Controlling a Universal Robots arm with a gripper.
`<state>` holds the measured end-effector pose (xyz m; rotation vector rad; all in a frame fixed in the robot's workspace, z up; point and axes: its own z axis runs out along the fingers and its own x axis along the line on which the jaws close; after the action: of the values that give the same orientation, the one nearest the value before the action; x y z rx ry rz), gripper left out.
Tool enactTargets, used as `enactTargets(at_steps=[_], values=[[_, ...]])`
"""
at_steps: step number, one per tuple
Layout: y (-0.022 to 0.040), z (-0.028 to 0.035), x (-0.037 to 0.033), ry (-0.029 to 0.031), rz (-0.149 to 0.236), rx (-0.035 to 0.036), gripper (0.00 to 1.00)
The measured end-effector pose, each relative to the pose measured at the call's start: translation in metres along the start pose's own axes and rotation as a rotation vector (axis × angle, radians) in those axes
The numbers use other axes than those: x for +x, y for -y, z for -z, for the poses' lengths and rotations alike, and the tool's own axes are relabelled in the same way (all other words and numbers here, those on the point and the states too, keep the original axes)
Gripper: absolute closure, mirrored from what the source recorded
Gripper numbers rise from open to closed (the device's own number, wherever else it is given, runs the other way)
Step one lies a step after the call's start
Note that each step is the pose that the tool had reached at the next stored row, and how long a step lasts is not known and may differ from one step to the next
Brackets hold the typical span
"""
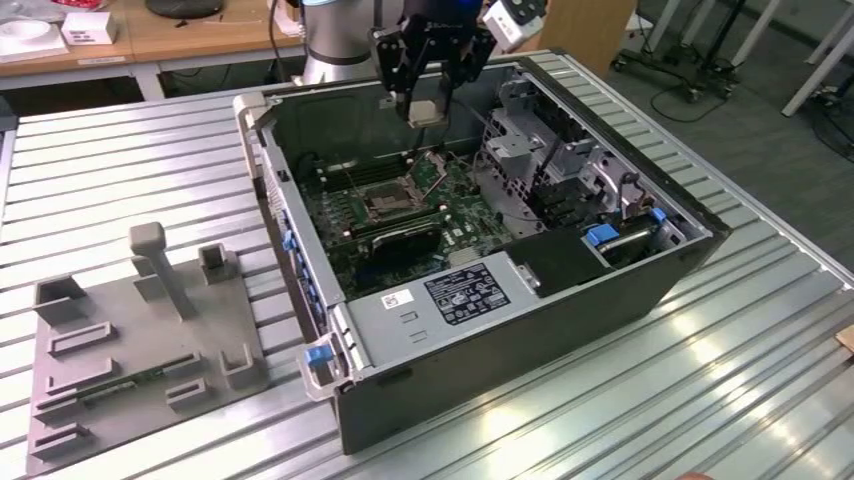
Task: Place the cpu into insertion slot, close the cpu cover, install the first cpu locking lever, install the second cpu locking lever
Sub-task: 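Place the cpu into insertion slot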
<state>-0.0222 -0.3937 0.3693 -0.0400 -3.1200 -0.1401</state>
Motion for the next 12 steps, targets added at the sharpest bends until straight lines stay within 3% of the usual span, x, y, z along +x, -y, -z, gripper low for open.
enactTargets(at_steps=[12], values=[[0.0004, -0.0042, 0.0004, 0.0004, 0.0, -0.0003, 0.46]])
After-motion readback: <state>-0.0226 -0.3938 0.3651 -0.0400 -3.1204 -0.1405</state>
